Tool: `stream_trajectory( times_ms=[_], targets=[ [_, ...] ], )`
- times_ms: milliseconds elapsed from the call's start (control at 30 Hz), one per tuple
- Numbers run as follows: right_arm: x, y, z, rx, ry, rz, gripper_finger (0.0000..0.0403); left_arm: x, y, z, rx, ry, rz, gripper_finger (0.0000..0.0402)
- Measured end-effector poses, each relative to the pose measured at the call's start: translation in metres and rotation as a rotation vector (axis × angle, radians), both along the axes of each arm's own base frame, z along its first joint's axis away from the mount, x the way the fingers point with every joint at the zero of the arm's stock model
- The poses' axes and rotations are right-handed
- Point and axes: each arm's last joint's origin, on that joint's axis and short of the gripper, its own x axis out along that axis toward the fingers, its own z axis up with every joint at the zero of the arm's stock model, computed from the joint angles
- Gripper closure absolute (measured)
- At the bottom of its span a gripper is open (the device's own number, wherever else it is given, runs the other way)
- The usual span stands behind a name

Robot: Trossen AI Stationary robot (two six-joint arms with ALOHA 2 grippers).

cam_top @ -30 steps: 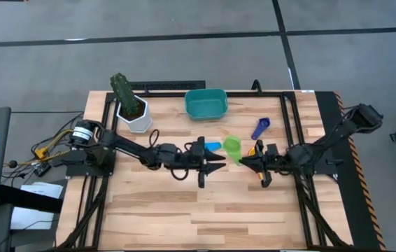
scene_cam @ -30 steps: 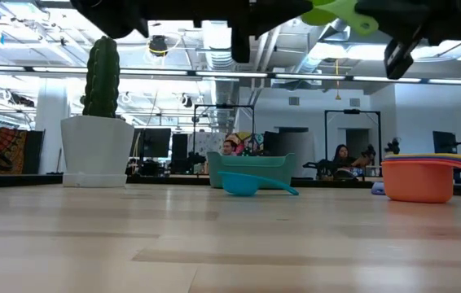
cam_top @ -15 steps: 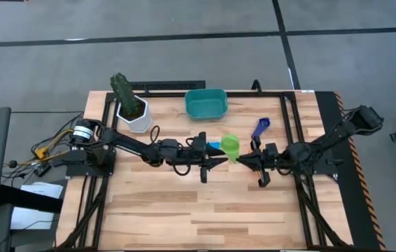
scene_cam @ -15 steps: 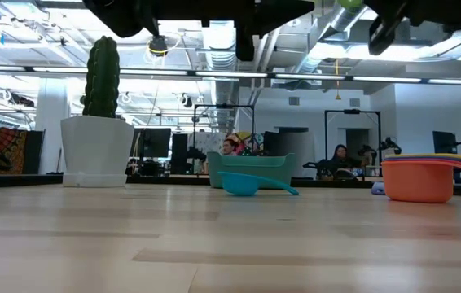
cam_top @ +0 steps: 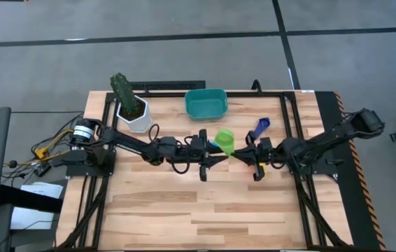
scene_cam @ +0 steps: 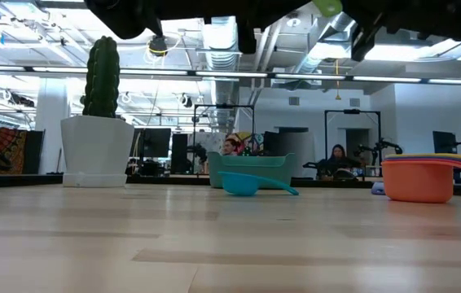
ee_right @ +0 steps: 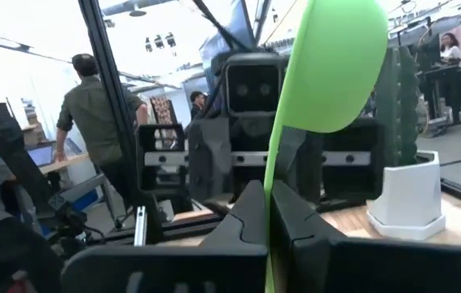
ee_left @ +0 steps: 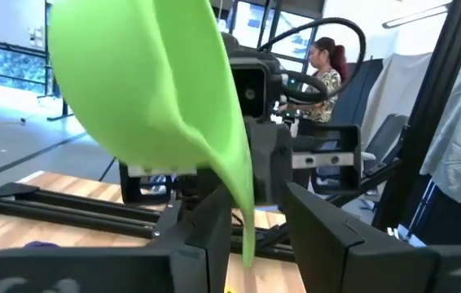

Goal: Nest measuring cups in basket
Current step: Stack the green measuring cup into the yellow measuring cup

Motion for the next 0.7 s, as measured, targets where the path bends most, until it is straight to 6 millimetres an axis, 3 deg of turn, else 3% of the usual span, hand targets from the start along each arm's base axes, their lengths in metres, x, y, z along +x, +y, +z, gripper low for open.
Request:
stream_trajectory(
  times_ms=[200, 367, 467, 700],
  targets=[
    [0.0041, 0.0019, -0.0023, -0.003, -0.028, 0.023, 0.0398, 0.0011, 0.0047, -0.0025, 0.003, 0.026, 0.011, 0.0309],
    [0.0053, 0.0021, -0.0036, -0.004, -0.028, 0.023, 0.0398, 0.0015, 0.0055, -0.0032, 0.015, 0.034, -0.004, 0.0385],
    [0.0053, 0.0022, -0.0038, -0.002, -0.026, 0.024, 0.0397, 0.0015, 0.0055, -0.0032, 0.017, 0.034, -0.011, 0.0395],
    [0.0022, -0.0019, -0.0095, -0.001, 0.101, -0.080, 0.0312, 0.0027, 0.0058, -0.0091, -0.082, 0.092, -0.029, 0.0400]
  ],
)
